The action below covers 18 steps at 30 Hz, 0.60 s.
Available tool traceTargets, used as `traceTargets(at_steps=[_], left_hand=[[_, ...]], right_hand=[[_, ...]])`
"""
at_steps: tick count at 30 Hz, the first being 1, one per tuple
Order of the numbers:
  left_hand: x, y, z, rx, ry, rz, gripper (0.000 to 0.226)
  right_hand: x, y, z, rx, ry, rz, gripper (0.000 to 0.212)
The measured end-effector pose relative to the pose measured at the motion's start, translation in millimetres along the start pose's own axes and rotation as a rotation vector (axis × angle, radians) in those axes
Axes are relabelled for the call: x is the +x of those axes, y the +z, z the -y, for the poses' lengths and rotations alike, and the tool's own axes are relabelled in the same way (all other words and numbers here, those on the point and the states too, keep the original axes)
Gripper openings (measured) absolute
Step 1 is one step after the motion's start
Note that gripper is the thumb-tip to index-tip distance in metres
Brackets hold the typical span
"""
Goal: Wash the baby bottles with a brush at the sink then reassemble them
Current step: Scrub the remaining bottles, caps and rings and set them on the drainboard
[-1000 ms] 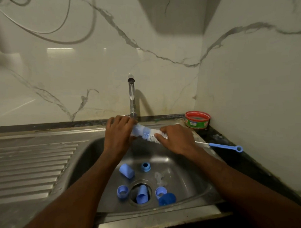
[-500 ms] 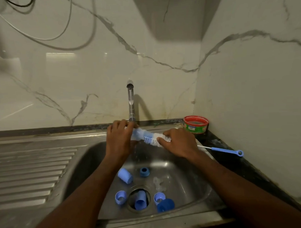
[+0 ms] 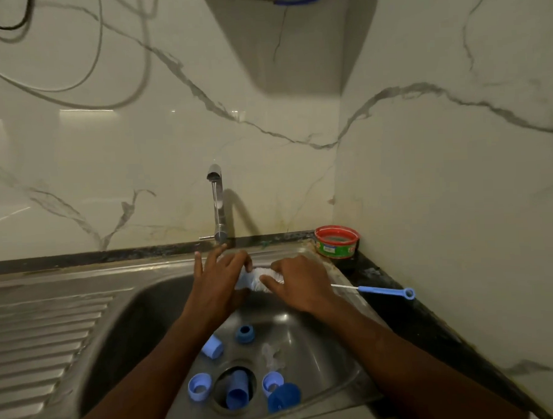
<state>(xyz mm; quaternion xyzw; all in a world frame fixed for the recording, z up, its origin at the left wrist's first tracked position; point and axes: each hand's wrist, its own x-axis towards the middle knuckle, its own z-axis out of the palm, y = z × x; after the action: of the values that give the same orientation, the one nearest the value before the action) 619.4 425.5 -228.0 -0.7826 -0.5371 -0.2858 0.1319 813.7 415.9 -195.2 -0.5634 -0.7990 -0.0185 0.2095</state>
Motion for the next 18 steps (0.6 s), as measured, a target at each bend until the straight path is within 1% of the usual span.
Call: traceTargets(at_steps=[1,4,5,6,7,9,11,12,13,14,15,17,18], left_hand=[[0,-4,-3,-0.021,-0.009,0.009,0.059],[-9,-17,-4,0.019,0.028,0.008,0.089],[-12,-24,-3,-0.006,-0.007,-0.024,0.093],[-13,-31,-5,-0.052,-0.078,-0.081,0.092],[-15,-35,-3,-0.11,-0.195,-0.133,0.088],[-17,-35,-1,-0.284,-0.537,-0.203,0.08],[-14,-26,-2,-0.62,-0.866,-0.162,0.082],[-11,-21,-4,-0.813,-0.985,-0.123,0.081],[-6,-19,-7,-0.988,-1.052,-0.097,0.077],[-4,-16,-8,-1.106,-1.063,-0.103,0.073],[-1,-15,-8,-1.151,-1.031,-0.125,0.069],[0,-16,-5,-1.135,-0.946,-0.17,0.062],[0,-17,-1,-1.118,-0.936,-0.186,0.06]], right_hand=[[1,-1,-2,0.01,0.003,-0.011,0.044],[-2,-2,0,0.006,0.02,-0.056,0.045],[-2,-2,0,-0.011,0.022,-0.055,0.045],[-3,-4,-1,-0.04,0.014,-0.049,0.044],[-3,-3,-2,-0.059,0.011,-0.034,0.044],[-4,-5,-3,-0.079,0.002,-0.039,0.043],[-5,-5,-1,-0.093,-0.01,-0.096,0.043],[-4,-3,1,-0.102,-0.021,-0.117,0.045],[-3,-2,3,-0.112,-0.034,-0.117,0.046],[-2,0,6,-0.117,-0.047,-0.099,0.045],[-1,3,7,-0.109,-0.054,-0.082,0.042],[-1,4,6,-0.087,-0.064,-0.064,0.039],[-1,3,4,-0.085,-0.073,-0.056,0.04]])
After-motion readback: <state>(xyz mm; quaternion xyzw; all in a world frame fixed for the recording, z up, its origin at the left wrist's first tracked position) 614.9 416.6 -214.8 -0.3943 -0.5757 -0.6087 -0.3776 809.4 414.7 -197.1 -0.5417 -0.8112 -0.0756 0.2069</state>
